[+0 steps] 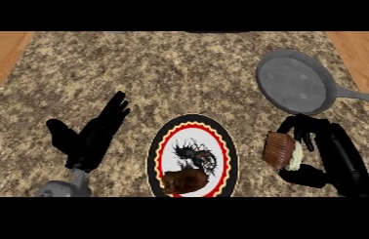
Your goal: Pick the cupcake from the plate and place it in the pan
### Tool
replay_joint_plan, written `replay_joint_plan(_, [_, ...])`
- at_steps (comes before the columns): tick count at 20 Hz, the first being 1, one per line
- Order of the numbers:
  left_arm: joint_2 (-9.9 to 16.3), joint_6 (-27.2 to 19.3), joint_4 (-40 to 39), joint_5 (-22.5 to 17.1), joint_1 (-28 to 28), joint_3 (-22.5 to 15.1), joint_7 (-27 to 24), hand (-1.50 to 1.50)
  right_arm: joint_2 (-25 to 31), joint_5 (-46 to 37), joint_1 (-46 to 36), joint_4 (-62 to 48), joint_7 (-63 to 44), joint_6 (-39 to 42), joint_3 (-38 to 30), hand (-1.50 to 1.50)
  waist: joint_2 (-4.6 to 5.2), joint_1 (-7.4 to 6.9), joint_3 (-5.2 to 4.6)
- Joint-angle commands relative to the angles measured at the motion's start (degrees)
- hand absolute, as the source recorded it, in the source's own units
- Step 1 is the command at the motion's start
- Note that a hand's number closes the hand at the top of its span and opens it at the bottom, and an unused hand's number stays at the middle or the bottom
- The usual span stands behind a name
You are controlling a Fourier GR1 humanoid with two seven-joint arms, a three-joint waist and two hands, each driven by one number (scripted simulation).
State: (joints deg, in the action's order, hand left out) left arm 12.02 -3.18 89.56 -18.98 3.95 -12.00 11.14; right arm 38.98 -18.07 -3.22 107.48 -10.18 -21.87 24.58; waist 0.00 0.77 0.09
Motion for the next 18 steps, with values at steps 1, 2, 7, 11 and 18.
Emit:
replay_joint_plan(1, [-0.93,-0.60,2.59,1.75,-2.40,-1.65,0.45,0.00,-0.76,2.05,-1.56,-12.11,10.24,0.13,-6.26,1.50,0.09,-1.23,-0.02])
replay_joint_plan(2, [-0.45,0.74,-0.61,0.69,1.52,0.95,0.88,0.00,-0.42,-0.13,-1.15,-10.85,8.71,0.83,-6.84,1.50,0.06,-0.78,-0.06])
replay_joint_plan(7, [-1.44,1.09,0.57,1.53,0.00,-0.43,0.32,0.00,-2.79,1.29,-13.90,-30.02,16.43,1.84,-13.23,1.50,0.31,-1.93,-0.02])
replay_joint_plan(11, [-2.42,0.22,-0.35,2.19,2.05,-0.57,2.71,0.00,-10.02,-2.99,-19.26,-44.32,23.58,-6.40,-14.80,1.50,0.43,-2.16,0.01])
replay_joint_plan(18, [-2.00,2.98,-0.43,1.53,1.08,-0.25,1.50,0.00,-15.25,1.12,-30.97,-68.45,36.74,-12.75,-24.53,1.50,0.80,-3.24,0.09])
